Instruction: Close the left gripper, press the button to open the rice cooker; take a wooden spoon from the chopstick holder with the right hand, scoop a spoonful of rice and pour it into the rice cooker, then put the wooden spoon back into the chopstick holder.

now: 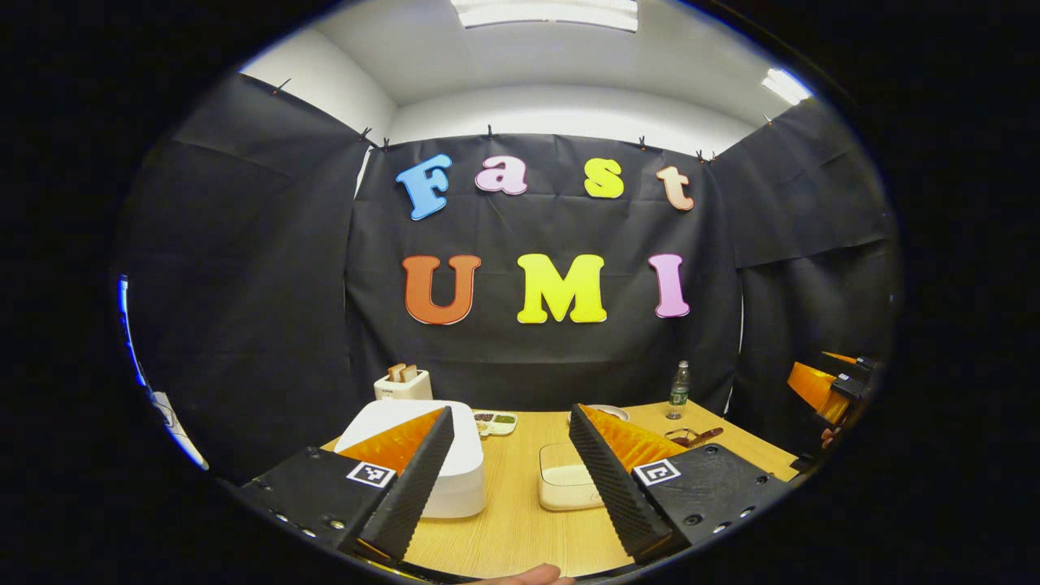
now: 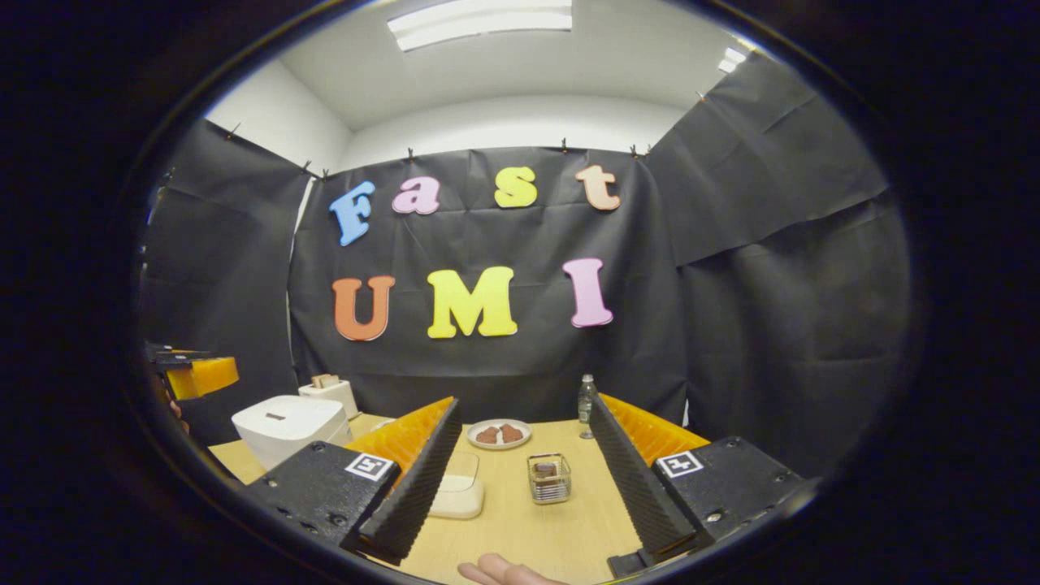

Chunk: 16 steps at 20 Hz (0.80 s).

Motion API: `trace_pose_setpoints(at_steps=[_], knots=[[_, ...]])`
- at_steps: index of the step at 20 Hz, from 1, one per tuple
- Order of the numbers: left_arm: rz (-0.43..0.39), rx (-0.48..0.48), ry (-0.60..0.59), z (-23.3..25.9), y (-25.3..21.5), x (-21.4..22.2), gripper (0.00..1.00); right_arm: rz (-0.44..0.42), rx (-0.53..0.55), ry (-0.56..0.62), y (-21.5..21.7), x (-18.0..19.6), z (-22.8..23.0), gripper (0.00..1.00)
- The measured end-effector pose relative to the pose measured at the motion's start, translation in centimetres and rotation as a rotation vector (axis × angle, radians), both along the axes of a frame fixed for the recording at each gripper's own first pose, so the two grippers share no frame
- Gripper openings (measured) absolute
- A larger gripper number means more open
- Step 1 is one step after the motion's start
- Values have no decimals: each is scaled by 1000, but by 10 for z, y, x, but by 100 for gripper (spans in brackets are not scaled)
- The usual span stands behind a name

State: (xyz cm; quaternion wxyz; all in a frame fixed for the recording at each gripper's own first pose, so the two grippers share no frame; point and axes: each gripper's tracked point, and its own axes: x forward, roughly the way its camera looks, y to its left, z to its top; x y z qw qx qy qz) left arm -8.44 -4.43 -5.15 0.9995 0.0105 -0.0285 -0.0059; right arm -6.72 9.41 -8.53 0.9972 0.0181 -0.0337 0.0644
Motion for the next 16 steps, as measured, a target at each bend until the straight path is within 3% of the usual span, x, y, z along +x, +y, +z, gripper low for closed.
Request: trace_pose_setpoints(at_steps=[6, 9, 16], knots=[[-25, 10, -23, -2, 1, -19, 91, 3, -18, -6, 9, -8, 7, 100], [41, 30, -7, -9, 23, -16, 92, -4, -24, -12, 10, -14, 8, 100], [35, -28, 29, -25, 38, -17, 92, 19, -65, -1, 31, -17, 3, 100]])
